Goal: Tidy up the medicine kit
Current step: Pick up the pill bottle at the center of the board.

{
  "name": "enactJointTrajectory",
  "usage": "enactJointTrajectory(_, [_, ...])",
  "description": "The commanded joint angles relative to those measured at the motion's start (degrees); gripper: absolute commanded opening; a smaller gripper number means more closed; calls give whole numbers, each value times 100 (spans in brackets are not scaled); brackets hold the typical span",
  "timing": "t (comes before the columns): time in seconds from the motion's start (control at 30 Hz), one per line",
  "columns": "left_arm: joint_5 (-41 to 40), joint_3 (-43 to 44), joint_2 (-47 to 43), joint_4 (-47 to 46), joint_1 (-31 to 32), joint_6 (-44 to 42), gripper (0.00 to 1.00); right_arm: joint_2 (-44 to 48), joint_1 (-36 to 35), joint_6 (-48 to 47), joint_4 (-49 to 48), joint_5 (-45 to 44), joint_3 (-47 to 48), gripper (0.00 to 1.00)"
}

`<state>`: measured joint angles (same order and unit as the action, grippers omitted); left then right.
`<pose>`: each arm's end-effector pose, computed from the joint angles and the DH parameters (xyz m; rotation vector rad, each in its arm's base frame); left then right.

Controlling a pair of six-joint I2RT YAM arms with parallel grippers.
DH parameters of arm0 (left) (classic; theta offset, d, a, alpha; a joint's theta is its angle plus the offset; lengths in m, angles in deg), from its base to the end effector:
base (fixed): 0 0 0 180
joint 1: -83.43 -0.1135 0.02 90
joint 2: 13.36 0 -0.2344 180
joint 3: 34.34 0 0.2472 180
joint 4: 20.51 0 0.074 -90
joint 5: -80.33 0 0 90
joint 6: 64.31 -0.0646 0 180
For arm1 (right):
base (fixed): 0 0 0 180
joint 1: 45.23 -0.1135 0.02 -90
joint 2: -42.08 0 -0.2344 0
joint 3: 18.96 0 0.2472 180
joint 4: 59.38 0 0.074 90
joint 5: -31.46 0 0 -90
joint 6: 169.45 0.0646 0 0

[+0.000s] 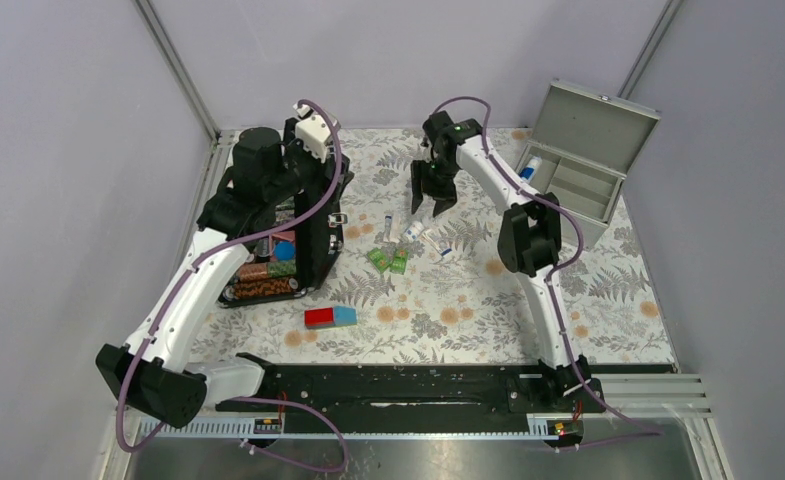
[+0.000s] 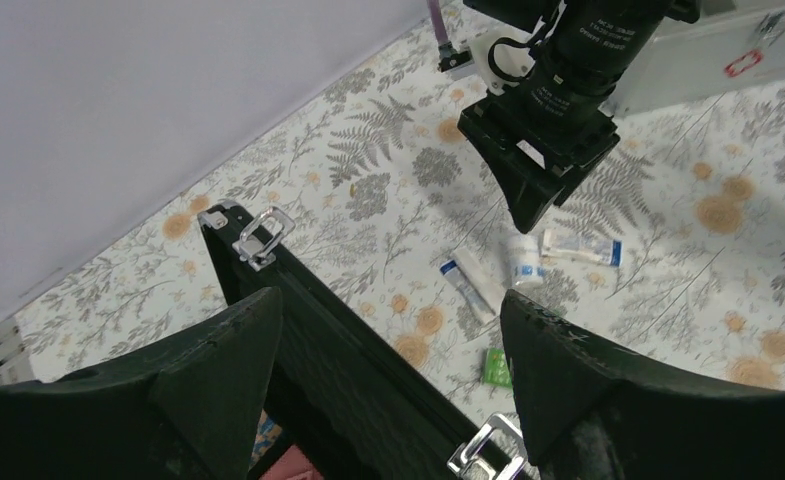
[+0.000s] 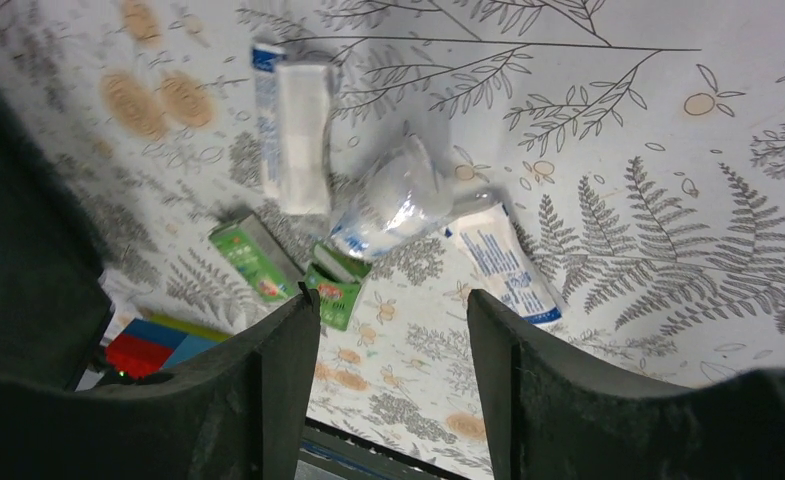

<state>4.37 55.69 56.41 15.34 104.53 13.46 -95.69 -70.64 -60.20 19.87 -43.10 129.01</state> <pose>0.2766 -0.1235 0.3823 0.6923 1.7129 -0.3338 0.4312 0.2239 0.1876 -0.2247 2.8452 0.5582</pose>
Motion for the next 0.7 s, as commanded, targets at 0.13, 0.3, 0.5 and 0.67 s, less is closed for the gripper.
enactJointTrajectory(0.13, [-449,237,-37,316,-10,-657,80,-444,-496,896,-41,-364,234,65])
enactJointTrajectory(0.3, [-670,211,-83,339,10,-825,80,-654,-637,1358,158,-988,299,66])
enactJointTrajectory(0.5, [-787,100,-248,391,130,-1023,80,-770,-697,1410,266,-1350,218,61])
enactJointTrajectory(0.67, [-706,185,-217,352,211,-876,81,-955,-707,1251,222,-1678,476,58])
